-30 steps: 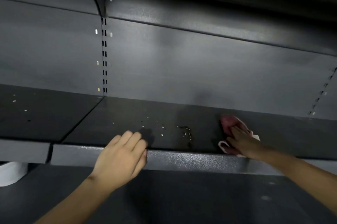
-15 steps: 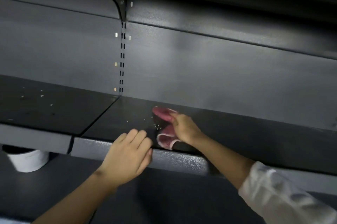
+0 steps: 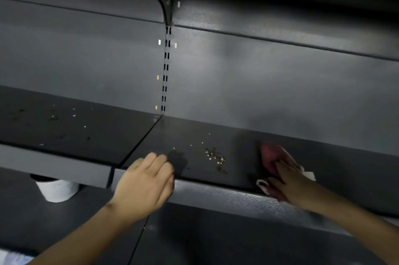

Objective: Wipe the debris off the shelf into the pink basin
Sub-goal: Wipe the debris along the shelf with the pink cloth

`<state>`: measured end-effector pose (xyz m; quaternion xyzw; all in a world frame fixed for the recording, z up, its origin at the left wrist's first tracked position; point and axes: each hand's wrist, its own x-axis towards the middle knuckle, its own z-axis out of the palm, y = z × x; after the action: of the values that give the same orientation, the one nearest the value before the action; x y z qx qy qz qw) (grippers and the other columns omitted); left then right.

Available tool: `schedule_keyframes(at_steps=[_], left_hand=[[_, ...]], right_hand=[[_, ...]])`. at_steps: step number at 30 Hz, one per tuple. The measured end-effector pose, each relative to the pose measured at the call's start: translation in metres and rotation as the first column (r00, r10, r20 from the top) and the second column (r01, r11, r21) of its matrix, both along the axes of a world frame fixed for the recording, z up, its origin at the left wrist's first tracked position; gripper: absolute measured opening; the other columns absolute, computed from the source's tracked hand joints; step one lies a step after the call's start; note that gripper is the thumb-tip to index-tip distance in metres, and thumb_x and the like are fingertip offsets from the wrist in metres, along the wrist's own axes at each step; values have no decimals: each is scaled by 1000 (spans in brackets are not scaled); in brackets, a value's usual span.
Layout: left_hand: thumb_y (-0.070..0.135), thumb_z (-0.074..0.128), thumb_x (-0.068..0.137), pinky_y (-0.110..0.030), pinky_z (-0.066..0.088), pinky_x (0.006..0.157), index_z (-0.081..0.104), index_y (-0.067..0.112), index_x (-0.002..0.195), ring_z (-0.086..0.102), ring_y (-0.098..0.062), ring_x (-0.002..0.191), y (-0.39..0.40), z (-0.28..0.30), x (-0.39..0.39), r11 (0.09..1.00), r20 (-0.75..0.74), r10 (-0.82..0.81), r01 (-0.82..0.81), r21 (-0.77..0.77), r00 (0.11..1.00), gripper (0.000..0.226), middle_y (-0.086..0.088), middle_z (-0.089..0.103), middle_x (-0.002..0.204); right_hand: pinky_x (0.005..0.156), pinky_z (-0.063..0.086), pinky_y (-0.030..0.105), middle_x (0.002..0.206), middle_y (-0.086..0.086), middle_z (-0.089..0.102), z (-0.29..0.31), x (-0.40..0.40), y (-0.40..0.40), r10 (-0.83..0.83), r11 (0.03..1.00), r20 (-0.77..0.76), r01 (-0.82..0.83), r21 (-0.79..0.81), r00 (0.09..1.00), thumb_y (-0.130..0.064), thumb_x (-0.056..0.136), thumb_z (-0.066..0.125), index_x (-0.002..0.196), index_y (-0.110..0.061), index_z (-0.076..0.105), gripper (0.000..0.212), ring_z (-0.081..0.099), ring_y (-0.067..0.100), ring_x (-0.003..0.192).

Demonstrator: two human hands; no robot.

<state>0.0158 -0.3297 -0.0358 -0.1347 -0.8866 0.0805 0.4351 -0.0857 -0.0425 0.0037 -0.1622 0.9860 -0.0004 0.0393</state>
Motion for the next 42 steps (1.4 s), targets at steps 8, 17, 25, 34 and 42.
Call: schedule_keyframes(at_steps=[8, 17, 25, 34, 42], left_hand=[[29, 45, 73, -27, 41, 51, 59, 17, 62, 54, -19, 61, -15, 5, 2, 989, 87, -151, 151, 1, 985, 21, 0, 55, 64], [20, 74, 62, -22, 42, 41, 55, 18, 55, 50, -14, 53, -47, 9, -4, 956, 113, -272, 282, -77, 956, 21, 3, 51, 56], [18, 81, 51, -21, 38, 40, 54, 20, 55, 49, -14, 52, -50, 4, -8, 953, 141, -296, 302, -25, 945, 27, 3, 49, 54], [20, 64, 62, -25, 39, 43, 53, 18, 53, 51, -18, 52, -63, 8, 0, 959, 90, -284, 284, 15, 955, 14, 1, 51, 55], [32, 43, 75, -21, 42, 44, 57, 18, 56, 56, -18, 55, -89, 15, 5, 981, 139, -160, 143, 128, 977, 28, 2, 55, 59]], right_hand=[[99, 38, 30, 134, 11, 51, 0, -3, -140, 20, 955, -78, -42, -294, 997, -17, 94, 41, 118, -2, 51, 30, 49, 24, 122], [110, 35, 42, 142, 6, 47, 10, 18, -116, -192, 899, -98, 135, -417, 976, -21, 97, 36, 140, -25, 34, 43, 48, 28, 127], [117, 20, 43, 145, 18, 32, 0, 23, -163, -184, 981, 5, 184, -61, 983, -29, 95, 36, 130, 2, 37, 46, 22, 30, 138], [95, 34, 14, 133, 11, 57, 15, -2, -207, -69, 850, -200, -47, -524, 977, 3, 88, 41, 126, -9, 54, 41, 55, 25, 120], [101, 39, 39, 135, 13, 54, 17, -47, -83, -383, 838, -95, 303, -453, 919, -22, 96, 41, 133, -24, 45, 37, 53, 34, 119]])
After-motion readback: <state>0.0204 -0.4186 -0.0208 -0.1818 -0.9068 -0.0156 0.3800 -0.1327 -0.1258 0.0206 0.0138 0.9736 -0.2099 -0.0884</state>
